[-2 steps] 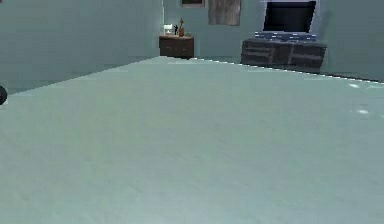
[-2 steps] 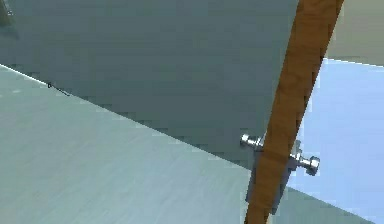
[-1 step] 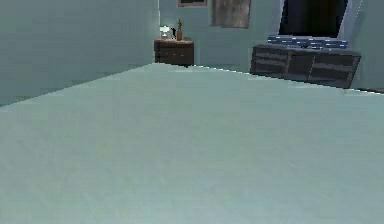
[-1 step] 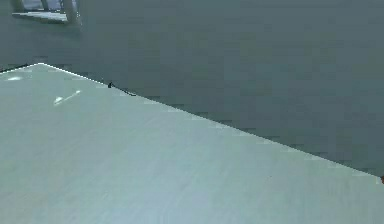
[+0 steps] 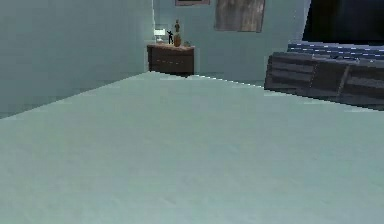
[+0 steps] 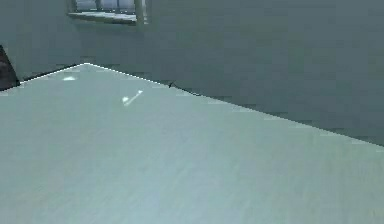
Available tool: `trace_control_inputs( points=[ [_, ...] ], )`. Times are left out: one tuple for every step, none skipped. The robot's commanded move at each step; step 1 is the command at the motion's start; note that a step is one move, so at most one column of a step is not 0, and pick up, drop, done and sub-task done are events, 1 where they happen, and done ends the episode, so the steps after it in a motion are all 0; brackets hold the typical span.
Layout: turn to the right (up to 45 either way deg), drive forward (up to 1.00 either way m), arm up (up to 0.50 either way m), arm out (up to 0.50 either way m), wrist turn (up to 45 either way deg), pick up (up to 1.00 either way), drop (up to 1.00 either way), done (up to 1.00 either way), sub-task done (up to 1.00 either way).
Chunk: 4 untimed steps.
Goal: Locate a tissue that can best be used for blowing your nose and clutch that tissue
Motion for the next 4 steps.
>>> trace_control_inputs(
  points=[
    [0.0, 1.0, 0.0, 0.0, 0.0, 0.0, 0.0, 0.0, 0.0],
    [0.0, 1.0, 0.0, 0.0, 0.0, 0.0, 0.0, 0.0, 0.0],
    [0.0, 1.0, 0.0, 0.0, 0.0, 0.0, 0.0, 0.0, 0.0],
    [0.0, 1.0, 0.0, 0.0, 0.0, 0.0, 0.0, 0.0, 0.0]
  ],
)
